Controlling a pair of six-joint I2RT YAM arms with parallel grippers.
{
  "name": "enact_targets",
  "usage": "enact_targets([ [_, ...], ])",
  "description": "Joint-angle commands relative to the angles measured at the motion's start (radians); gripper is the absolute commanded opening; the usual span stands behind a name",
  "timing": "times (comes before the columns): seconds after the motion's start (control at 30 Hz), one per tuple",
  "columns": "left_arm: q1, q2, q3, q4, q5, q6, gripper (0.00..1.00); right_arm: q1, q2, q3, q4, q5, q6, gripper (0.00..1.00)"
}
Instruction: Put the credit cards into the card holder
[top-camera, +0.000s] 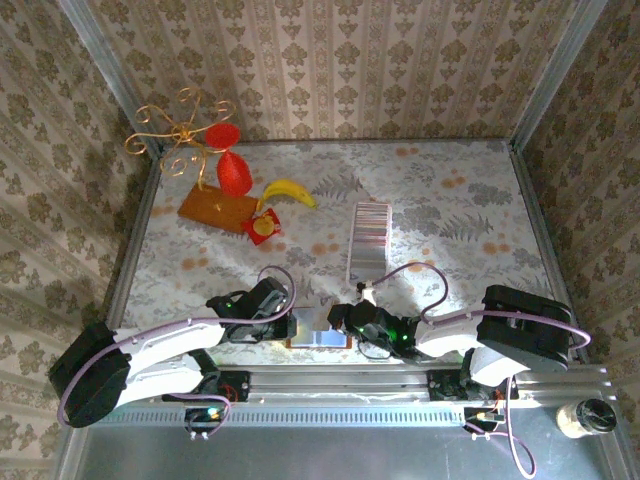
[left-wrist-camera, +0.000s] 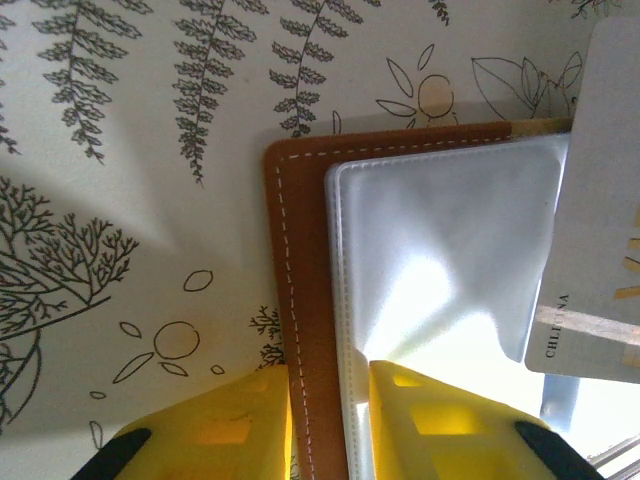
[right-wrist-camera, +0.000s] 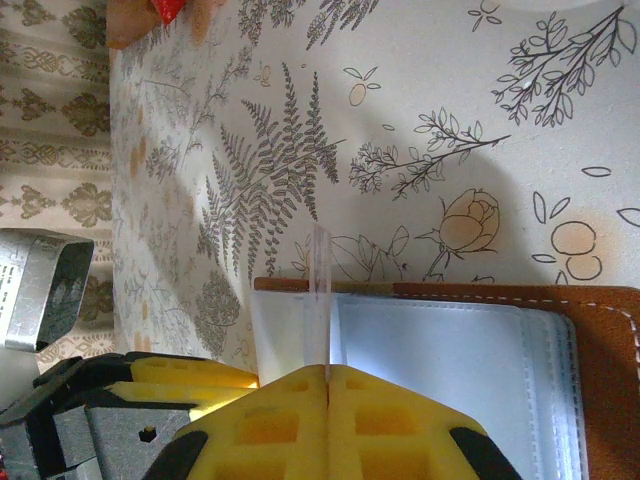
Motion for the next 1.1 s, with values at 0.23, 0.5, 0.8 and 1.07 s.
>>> enact_targets([
  [0.23, -0.009, 0.031, -0.051, -0.109, -0.004, -0.008, 0.25, 0.011, -0.044, -0.024, -0.093, 0.065, -0.030, 0.00],
  [0.5, -0.010, 0.033, -0.050, -0.109, -0.004, -0.007, 0.25, 0.015, -0.032, -0.028, -0.009, 0.080, -0.031, 0.00],
  [0.8, -0.009, 0.048, -0.045, -0.102, -0.001, -0.003, 0.24, 0.030, -0.136, -0.020, -0.047, 0.090, -0.088, 0.00],
  [1.07, -0.010, 0.054, -0.049, -0.099, 0.003, -0.003, 0.23, 0.037, -0.093, -0.009, -0.036, 0.075, -0.084, 0.00],
])
